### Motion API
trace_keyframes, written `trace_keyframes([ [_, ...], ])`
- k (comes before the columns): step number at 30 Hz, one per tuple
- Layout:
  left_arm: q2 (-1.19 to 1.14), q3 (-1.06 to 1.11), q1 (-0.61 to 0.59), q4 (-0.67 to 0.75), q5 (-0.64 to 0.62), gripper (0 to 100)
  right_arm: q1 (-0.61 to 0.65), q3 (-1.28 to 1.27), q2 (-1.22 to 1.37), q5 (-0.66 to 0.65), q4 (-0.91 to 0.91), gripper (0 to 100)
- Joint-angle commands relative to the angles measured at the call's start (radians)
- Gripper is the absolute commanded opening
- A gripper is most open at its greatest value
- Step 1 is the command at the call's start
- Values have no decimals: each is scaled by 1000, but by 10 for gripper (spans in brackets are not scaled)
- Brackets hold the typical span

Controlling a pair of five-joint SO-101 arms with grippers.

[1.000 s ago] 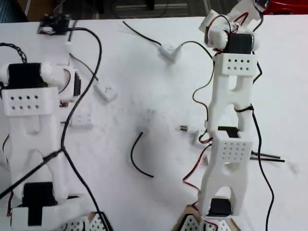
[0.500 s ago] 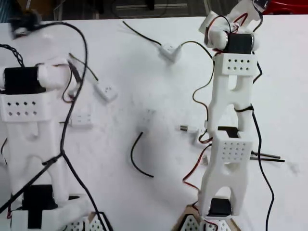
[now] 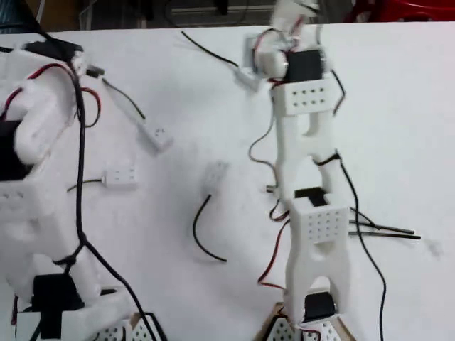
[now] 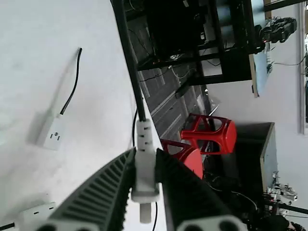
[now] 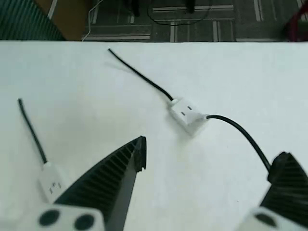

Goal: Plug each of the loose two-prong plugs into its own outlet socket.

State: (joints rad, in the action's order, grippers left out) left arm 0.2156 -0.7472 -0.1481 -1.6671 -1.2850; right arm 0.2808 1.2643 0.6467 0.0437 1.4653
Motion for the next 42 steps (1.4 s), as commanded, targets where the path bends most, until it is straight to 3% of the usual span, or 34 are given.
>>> trace_keyframes([
  [1,44,-100,-30,-63,-51,24,91,40,-120,-127,56,391],
  [10,108,-149,-188,-91,-124,24,185,40,-234,-143,157,391],
  [17,271,-146,-196,-115,-124,24,234,40,-265,-144,197,391],
  [22,378,41,-222,-110,-132,24,257,40,-297,-144,220,391],
  [24,427,184,-266,-78,-195,24,263,38,-309,-144,229,391],
  [31,665,707,-348,255,-244,24,269,32,-332,-144,234,391],
  [36,885,1135,-348,618,-344,24,329,29,-337,-144,249,391],
  [42,1214,1573,-348,1011,-373,24,412,-28,-338,-144,252,390],
])
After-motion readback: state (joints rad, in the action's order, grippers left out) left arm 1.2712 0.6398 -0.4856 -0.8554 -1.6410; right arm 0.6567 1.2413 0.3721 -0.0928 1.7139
